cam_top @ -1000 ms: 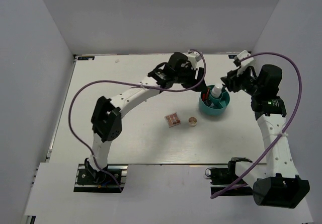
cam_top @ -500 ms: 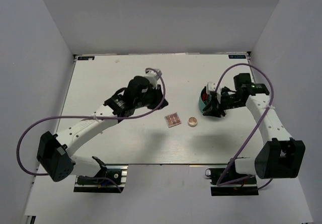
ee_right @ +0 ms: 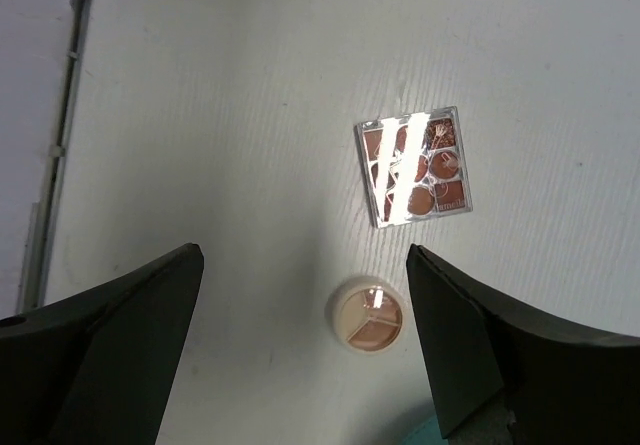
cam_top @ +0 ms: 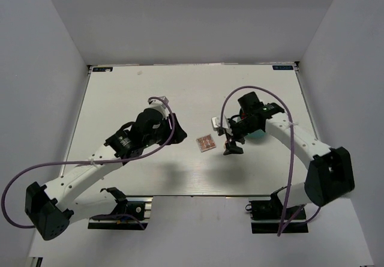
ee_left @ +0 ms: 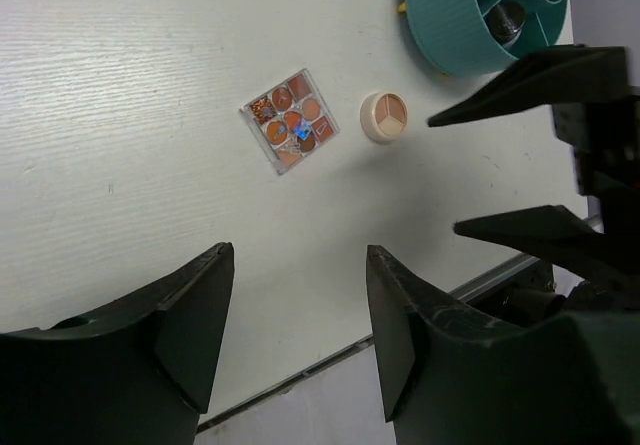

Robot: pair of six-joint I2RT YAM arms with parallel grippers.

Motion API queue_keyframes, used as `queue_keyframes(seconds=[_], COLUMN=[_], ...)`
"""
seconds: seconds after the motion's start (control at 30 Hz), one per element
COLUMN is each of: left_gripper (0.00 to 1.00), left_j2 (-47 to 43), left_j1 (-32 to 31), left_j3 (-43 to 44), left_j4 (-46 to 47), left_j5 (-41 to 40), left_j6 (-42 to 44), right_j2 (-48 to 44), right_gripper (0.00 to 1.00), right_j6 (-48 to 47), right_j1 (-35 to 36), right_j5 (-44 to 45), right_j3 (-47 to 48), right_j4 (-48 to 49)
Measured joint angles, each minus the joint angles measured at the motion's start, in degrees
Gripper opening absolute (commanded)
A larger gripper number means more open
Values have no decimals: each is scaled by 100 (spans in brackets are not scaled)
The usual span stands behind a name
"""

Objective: Organize the makeup

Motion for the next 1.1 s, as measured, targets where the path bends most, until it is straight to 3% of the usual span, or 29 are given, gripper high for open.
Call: queue_keyframes(seconds=[0.43, 1.1], left_gripper=[66, 66], left_j2=[-1248, -2306], left_j1=[0, 0], left_j3=[-614, -911], left_j4=[-907, -1856], left_j5=[-614, -1080], left_j6=[-739, -1416], right_j2=[1602, 2782], right_gripper=[89, 89], right_j6=[549, 240], right_j1=[992, 1687], right_j5=[1296, 2203], right_j3=[612, 1561], right_j4=[1314, 1132])
